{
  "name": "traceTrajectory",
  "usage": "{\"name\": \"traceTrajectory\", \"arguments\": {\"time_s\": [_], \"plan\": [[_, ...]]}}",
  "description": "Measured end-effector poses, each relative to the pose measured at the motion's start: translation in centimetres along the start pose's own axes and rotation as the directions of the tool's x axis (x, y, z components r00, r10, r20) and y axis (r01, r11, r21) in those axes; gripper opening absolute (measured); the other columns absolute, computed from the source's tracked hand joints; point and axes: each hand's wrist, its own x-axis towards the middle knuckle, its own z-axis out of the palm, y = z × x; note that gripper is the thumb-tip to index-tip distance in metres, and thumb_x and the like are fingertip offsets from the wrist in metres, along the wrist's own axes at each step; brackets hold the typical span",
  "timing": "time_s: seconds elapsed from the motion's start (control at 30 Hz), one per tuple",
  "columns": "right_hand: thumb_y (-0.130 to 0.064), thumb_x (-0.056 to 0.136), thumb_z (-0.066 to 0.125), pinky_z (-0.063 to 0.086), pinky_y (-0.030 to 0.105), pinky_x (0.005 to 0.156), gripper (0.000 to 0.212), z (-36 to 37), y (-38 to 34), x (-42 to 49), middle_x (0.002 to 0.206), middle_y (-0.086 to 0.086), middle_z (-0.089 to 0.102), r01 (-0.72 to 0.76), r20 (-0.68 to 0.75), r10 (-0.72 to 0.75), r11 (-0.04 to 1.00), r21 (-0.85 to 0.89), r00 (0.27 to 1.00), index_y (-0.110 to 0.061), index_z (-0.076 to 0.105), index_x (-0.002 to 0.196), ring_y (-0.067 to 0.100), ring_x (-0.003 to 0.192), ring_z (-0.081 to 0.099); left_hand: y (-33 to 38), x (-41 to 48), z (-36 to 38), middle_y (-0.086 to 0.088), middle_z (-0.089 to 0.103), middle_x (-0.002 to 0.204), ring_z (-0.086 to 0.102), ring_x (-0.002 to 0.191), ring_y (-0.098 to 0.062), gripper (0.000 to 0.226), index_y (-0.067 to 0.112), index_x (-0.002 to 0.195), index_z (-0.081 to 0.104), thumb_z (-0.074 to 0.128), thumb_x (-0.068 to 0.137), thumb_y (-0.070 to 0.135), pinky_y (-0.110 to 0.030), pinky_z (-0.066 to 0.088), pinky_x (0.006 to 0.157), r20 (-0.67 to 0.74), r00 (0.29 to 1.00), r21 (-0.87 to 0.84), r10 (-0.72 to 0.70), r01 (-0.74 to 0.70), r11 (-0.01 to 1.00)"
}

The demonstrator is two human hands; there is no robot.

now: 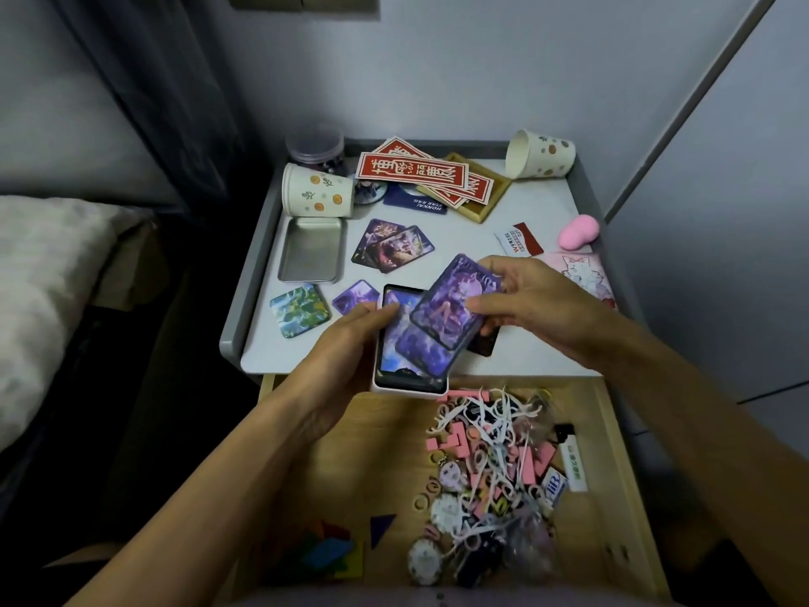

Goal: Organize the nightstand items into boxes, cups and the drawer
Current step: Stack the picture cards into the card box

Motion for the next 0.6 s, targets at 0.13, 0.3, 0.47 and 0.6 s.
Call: {"name": "traceTrajectory", "arguments": {"time_s": [0.13,0.3,0.47,0.6], "plan": [[-0.007,0.093,0.063,0.055,0.021,0.066,0.02,0.25,-0.07,0.03,0.101,0.011,0.075,-0.008,0.103,0.021,0.992,-0.123,0.994,-0.005,0.062,0.114,0.019,0.084,0.066,-0.3,0.03,0.37,-0.01,0.075,0.104,0.071,0.084,-0.021,0.018,0.015,0.11,0.059,0.053,0.1,0.028,-0.04,0.05,0.086,0.025,0.999,0.037,-0.033,0.032,0.999],[0.001,0.088,0.068,0.055,0.02,0.062,0.023,0.38,-0.14,-0.02,0.103,0.012,0.074,0.031,0.073,-0.023,0.993,-0.117,0.997,-0.006,0.064,0.11,0.025,0.085,0.07,-0.45,-0.22,0.64,-0.01,0.074,0.108,0.072,0.087,-0.021,0.031,0.012,0.122,0.059,0.05,0.101,0.034,-0.042,0.05,0.088,0.065,0.997,0.042,-0.038,0.035,0.998],[0.002,0.084,0.072,0.055,0.021,0.059,0.029,0.61,-0.09,0.0,0.102,0.01,0.073,0.068,0.024,-0.065,0.989,-0.131,0.998,-0.008,0.065,0.109,0.018,0.079,0.072,-0.49,-0.17,0.55,-0.014,0.072,0.115,0.07,0.097,-0.026,0.053,0.005,0.133,0.054,0.058,0.095,0.042,-0.042,0.053,0.088,0.095,0.994,0.055,-0.053,0.048,0.997],[-0.004,0.085,0.073,0.055,0.021,0.06,0.023,0.81,0.13,0.16,0.097,0.007,0.075,0.103,-0.032,-0.108,0.985,-0.141,0.994,-0.005,0.063,0.106,0.018,0.084,0.073,-0.66,-0.05,0.33,-0.012,0.071,0.119,0.069,0.108,-0.03,0.055,0.01,0.135,0.053,0.074,0.087,0.026,-0.044,0.056,0.09,0.176,0.983,0.043,-0.055,0.048,0.998]]}}
